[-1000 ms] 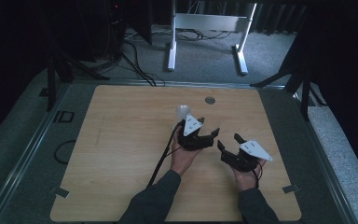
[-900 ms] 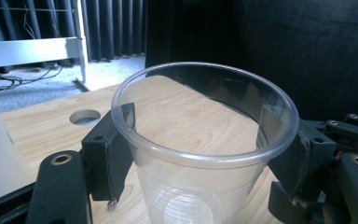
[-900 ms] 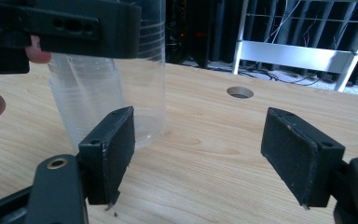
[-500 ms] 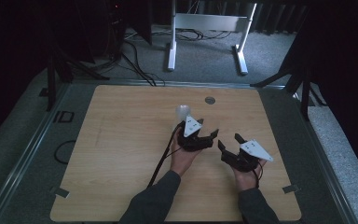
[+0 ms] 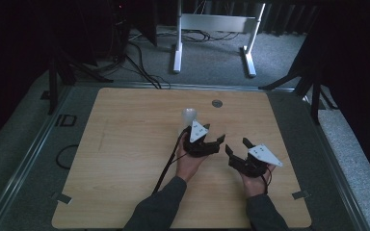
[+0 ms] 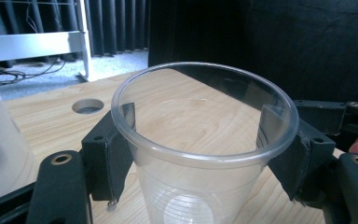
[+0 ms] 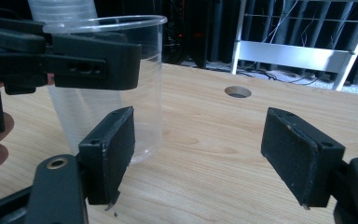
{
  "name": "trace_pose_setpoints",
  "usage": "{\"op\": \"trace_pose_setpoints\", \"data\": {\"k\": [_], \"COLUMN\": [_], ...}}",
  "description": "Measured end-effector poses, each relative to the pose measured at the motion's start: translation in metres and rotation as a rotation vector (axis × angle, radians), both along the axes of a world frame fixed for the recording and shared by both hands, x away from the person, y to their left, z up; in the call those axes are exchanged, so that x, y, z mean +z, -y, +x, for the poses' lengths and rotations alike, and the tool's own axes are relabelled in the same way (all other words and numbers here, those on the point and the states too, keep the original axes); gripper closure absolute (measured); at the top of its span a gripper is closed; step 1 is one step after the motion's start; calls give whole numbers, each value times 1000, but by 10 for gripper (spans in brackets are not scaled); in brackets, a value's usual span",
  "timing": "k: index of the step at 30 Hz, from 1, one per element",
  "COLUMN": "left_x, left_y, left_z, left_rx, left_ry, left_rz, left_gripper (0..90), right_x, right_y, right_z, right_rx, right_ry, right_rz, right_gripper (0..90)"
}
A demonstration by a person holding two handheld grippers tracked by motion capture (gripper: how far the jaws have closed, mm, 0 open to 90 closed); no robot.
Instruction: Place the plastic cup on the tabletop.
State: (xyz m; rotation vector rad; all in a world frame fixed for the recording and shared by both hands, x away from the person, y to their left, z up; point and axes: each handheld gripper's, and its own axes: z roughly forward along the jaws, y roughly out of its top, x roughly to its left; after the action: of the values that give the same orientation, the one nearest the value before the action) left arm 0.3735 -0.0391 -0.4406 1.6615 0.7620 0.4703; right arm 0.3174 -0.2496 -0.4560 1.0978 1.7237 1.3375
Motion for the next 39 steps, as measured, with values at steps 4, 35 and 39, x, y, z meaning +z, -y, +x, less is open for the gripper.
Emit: {"op": "trace_pose_setpoints", "data": {"k": [4,35,39], "left_x": [-4,-24,-26], "left_y": [-1,-1,-1], "left_z": [1,1,1], "left_rx": [7,20,20], "left_ry": [-4,-20,-21], "left_rz": [6,28,32], "left_gripper": [292,293,293], "right_x": [0,1,1], "right_y": [0,4,4], "right_z": [0,-1,-1], "right_rx": [0,-12,-12], "right_ry": [0,3,5], "right_rz": [1,12,14], "right_gripper": [257,256,257]}}
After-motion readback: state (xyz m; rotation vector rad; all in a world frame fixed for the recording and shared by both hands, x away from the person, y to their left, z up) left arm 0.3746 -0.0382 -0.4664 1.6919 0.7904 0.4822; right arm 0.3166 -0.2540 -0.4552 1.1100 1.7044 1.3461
